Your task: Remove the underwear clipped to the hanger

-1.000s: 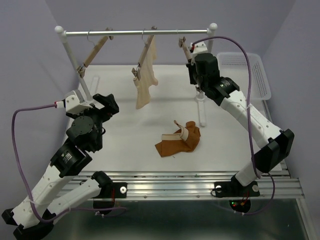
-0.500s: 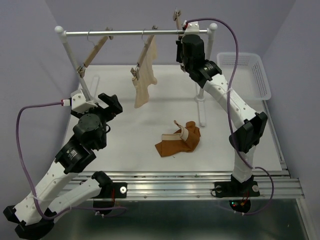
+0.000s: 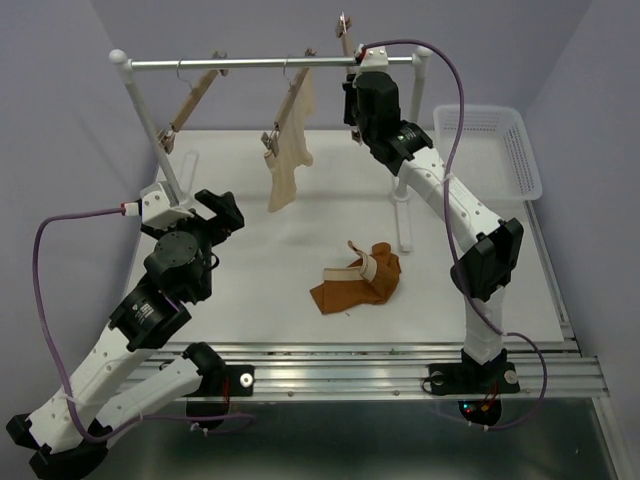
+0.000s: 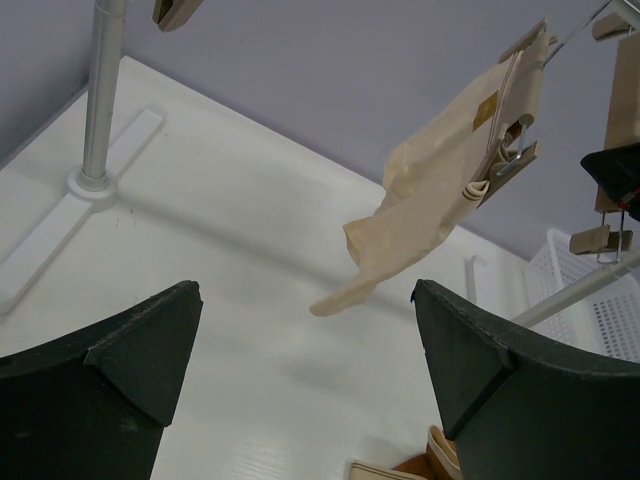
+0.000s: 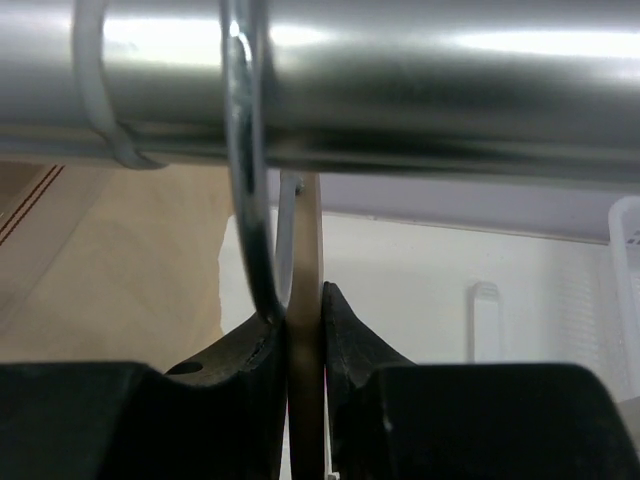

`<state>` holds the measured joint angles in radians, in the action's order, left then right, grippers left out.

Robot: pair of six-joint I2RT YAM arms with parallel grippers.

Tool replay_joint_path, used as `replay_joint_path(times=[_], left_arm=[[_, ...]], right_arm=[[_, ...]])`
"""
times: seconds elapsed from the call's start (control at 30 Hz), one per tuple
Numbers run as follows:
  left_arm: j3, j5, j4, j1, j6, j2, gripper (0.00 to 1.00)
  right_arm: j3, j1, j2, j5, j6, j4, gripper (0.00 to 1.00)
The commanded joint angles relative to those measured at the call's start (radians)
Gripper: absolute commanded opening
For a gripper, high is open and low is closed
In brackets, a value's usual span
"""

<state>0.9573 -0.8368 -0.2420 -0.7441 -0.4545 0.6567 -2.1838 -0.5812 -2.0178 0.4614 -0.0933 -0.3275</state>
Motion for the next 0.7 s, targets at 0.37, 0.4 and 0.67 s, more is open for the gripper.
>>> replay_joint_path(times=[0.37,0.4,0.67], left_arm=[[-0.002,0.013,0.050,0.006,0.008,0.004,0.99],[0.000,0.018,0.050,0.005,0.008,0.004,0.99],[-0.003,0.042,0.052,0.006,0.007,0.015,0.99]], right_arm=[[0.185,0.007,0.178,-0.111,-0.065,-0.056,0.57],[0.190,0.007,0.191,-0.125,-0.063,-0.056,0.70],[0.323,0.007,0.359,-0.227,-0.043,-0.035,1.00]])
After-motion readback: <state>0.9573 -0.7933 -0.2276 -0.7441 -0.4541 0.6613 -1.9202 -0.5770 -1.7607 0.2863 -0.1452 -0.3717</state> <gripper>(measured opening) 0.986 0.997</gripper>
